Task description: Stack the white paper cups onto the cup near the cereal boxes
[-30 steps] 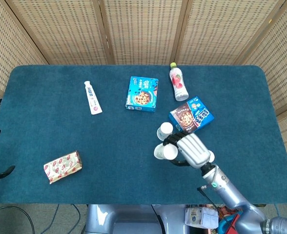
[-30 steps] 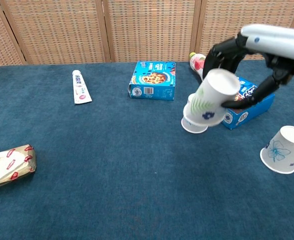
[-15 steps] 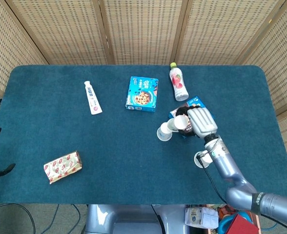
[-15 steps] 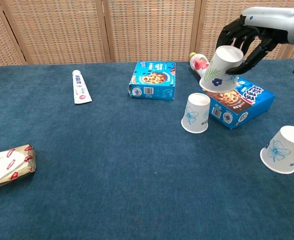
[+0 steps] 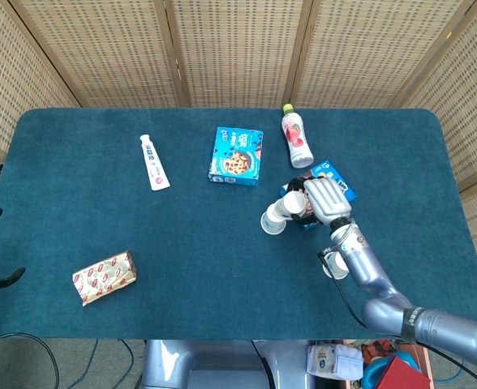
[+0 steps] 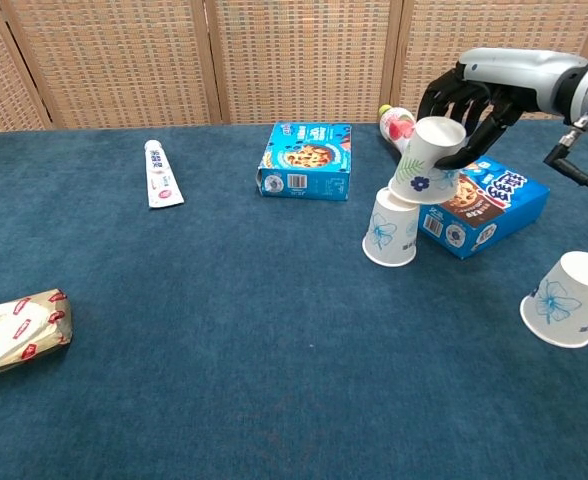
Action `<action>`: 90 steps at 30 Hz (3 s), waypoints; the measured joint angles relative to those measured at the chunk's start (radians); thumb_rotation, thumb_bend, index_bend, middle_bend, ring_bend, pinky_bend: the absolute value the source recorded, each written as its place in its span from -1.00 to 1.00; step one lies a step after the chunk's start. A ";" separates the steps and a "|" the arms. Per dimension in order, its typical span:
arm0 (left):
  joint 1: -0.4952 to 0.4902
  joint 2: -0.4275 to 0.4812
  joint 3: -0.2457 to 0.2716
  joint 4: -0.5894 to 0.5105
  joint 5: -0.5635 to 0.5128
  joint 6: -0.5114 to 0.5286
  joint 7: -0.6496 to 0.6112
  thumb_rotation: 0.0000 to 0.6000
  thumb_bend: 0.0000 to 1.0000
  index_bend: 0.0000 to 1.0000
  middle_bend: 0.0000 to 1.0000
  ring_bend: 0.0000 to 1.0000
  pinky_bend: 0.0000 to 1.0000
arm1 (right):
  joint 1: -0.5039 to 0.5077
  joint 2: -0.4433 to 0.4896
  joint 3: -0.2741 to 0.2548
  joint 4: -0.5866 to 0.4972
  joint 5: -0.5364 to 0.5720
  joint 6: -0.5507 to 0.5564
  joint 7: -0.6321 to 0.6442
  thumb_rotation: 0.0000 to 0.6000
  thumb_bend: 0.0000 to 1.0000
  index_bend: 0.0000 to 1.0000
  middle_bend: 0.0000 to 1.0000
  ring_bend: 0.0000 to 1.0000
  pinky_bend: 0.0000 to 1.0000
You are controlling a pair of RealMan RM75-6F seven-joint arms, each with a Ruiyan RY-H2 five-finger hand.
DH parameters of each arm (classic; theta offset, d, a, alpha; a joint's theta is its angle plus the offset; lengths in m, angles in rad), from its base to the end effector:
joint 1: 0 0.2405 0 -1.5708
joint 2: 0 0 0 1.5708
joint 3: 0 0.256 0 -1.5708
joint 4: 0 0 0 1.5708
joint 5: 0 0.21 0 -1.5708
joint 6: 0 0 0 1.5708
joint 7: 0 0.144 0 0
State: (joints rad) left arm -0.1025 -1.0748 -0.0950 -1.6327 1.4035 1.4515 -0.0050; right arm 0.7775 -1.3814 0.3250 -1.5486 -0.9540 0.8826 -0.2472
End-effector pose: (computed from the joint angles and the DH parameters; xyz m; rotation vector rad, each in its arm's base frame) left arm -0.3171 0.1955 0.1789 -1.3078 -0.9107 -0.8765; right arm -0.1356 -0.3885 0.0513 1.6929 -1.0866 1.0246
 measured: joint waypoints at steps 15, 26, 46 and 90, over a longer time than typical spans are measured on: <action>0.001 0.001 0.002 -0.002 0.000 0.003 -0.002 1.00 -0.65 -1.00 -1.00 -1.00 -1.00 | 0.026 0.012 -0.011 -0.039 0.059 0.003 -0.030 1.00 -0.11 -0.10 -0.07 -0.15 -0.19; 0.000 0.003 0.001 -0.001 -0.002 0.002 -0.007 1.00 -0.65 -1.00 -1.00 -1.00 -1.00 | 0.049 0.000 -0.028 -0.041 0.100 0.006 -0.056 1.00 -0.11 -0.14 -0.26 -0.19 -0.19; 0.000 0.005 0.003 0.000 -0.002 0.001 -0.011 1.00 -0.65 -1.00 -1.00 -1.00 -1.00 | 0.060 0.024 -0.052 -0.078 0.088 0.012 -0.033 1.00 -0.56 -0.69 -1.00 -0.98 -0.86; 0.006 -0.005 0.017 -0.009 0.027 0.022 0.017 1.00 -0.65 -1.00 -1.00 -1.00 -1.00 | -0.205 0.147 -0.311 0.057 -0.395 0.000 0.331 1.00 -0.51 -0.25 -0.03 -0.19 -0.32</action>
State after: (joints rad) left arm -0.0968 -1.0794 -0.0776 -1.6418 1.4307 1.4732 0.0122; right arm 0.5723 -1.2347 0.0143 -1.4920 -1.3488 0.8823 0.0839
